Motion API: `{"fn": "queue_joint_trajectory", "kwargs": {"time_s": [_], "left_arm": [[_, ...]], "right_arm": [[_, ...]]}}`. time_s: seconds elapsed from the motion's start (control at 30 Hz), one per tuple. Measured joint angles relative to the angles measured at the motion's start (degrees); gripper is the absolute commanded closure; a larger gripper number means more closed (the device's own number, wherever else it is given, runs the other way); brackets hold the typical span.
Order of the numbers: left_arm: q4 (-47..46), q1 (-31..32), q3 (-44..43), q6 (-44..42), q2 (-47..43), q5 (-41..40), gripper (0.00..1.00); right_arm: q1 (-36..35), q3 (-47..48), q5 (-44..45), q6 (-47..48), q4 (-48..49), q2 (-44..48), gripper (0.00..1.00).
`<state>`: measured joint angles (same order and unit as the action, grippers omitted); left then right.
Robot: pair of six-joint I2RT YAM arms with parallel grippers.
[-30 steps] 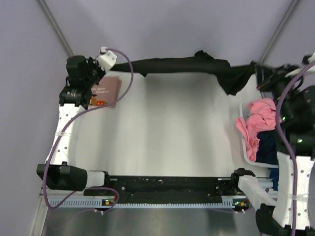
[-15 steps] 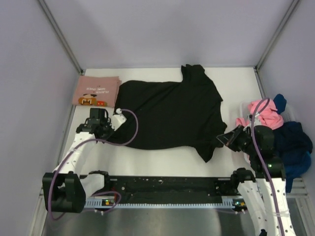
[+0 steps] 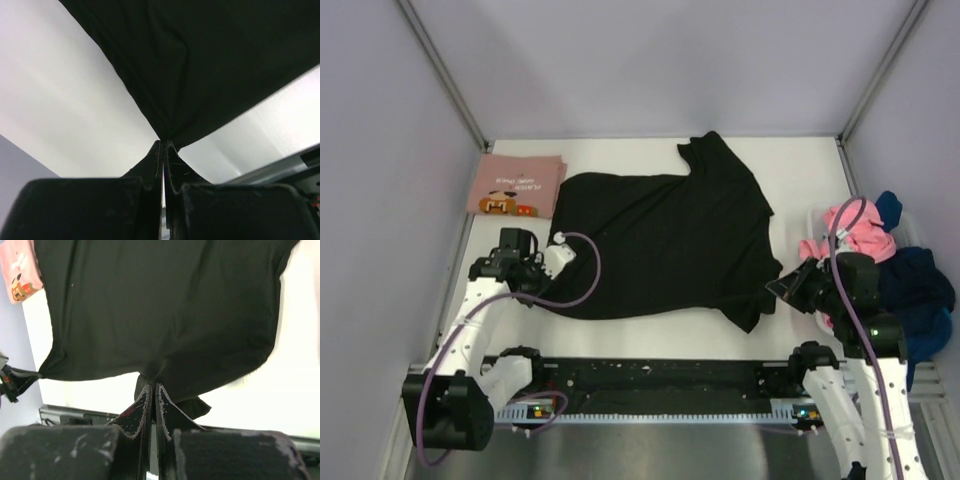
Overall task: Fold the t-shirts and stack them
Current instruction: Fold the flattened tshirt in 1/3 of the way
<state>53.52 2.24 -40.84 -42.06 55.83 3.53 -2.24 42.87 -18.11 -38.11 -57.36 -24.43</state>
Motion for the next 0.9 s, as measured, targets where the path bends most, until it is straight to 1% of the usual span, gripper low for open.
{"fn": "queue_joint_trajectory", "kwargs": {"time_s": [0.13, 0.3, 0.4, 0.5, 0.6, 0.73, 0.9], "left_arm": [[-5.3, 0.0, -3.5, 0.5, 6.7, 1.2, 1.00], [-14.8, 0.0, -13.1, 2.0, 21.1, -0.2, 1.00], [-19.1, 0.0, -17.0, 2.6, 27.2, -1.5, 1.00], [-21.0, 0.0, -19.3, 3.3, 31.2, -1.9, 1.00], [-22.8, 0.0, -21.3, 4.3, 34.7, -3.1, 1.00], [-24.7, 0.0, -22.5, 5.6, 37.3, -4.5, 1.00], [-26.8, 0.0, -23.0, 6.7, 39.0, -6.3, 1.00]], "right_arm": [[0.0, -1.0, 0.8, 2.5, 8.2, -7.1, 1.00], [0.0, -3.7, 4.1, 7.1, 21.6, -19.9, 1.00], [0.0, -4.0, 6.3, 9.7, 28.5, -26.5, 1.00], [0.0, -3.9, 7.1, 12.2, 35.6, -31.8, 1.00], [0.0, -2.3, 8.0, 15.0, 40.4, -39.4, 1.00], [0.2, 0.4, 9.2, 17.5, 43.2, -46.5, 1.00], [0.2, 4.6, 10.4, 19.8, 45.2, -50.9, 1.00]]}}
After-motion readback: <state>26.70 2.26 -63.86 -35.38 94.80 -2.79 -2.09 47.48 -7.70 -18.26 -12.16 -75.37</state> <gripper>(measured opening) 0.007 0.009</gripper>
